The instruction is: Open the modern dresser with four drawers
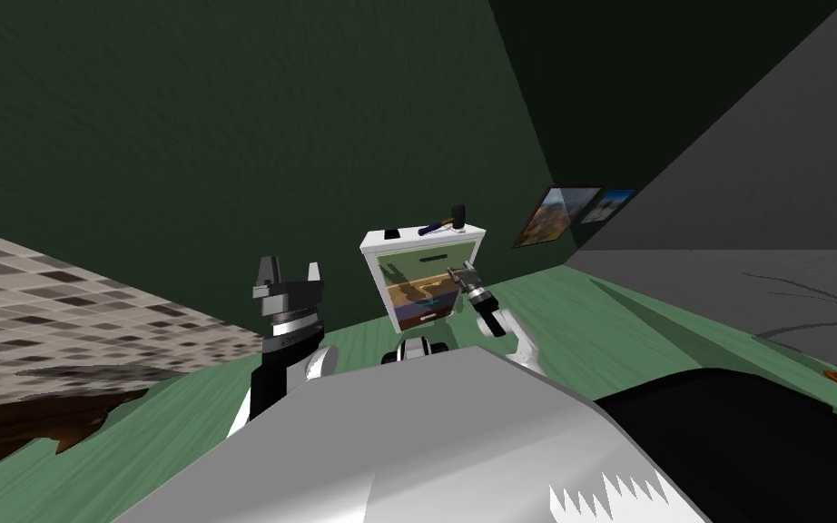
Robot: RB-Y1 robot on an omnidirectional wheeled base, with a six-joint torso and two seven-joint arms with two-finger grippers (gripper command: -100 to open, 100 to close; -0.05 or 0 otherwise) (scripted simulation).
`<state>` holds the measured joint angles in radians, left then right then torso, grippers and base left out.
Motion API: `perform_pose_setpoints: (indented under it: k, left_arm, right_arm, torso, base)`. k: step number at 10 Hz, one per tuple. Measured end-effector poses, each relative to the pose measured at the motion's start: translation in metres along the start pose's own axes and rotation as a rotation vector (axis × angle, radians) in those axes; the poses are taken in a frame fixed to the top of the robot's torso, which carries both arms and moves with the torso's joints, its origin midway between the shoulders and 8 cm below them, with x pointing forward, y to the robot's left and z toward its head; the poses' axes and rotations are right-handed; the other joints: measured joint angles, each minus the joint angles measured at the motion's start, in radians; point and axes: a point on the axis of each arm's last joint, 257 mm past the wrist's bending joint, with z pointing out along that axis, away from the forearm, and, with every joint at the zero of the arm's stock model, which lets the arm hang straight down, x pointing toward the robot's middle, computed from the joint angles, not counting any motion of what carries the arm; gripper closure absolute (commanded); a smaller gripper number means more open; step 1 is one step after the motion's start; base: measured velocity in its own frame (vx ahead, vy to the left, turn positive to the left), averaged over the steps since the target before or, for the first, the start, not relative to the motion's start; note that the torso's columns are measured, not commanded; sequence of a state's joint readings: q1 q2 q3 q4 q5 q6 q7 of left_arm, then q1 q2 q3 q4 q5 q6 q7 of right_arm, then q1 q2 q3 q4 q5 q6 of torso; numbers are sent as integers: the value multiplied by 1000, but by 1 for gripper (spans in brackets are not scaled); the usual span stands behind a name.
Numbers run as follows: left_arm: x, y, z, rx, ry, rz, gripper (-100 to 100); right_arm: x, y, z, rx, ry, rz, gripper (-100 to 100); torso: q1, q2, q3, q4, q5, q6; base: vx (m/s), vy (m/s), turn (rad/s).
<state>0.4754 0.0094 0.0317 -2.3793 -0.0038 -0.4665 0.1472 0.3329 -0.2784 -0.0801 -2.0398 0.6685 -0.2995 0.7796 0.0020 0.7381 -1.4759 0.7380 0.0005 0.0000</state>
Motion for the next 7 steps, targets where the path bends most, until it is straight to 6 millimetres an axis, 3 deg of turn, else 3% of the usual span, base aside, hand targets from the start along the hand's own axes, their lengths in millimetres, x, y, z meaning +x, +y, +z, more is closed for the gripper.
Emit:
perform_pose_setpoints:
  k: [7]
  left_arm:
    - [0,0,0,0,0,0,0]
  right_arm:
    - [33,-5,17,-49,69,-381,-100]
  torso:
    - [-2,0,0,0,0,0]
  base:
    - [6,99,-43]
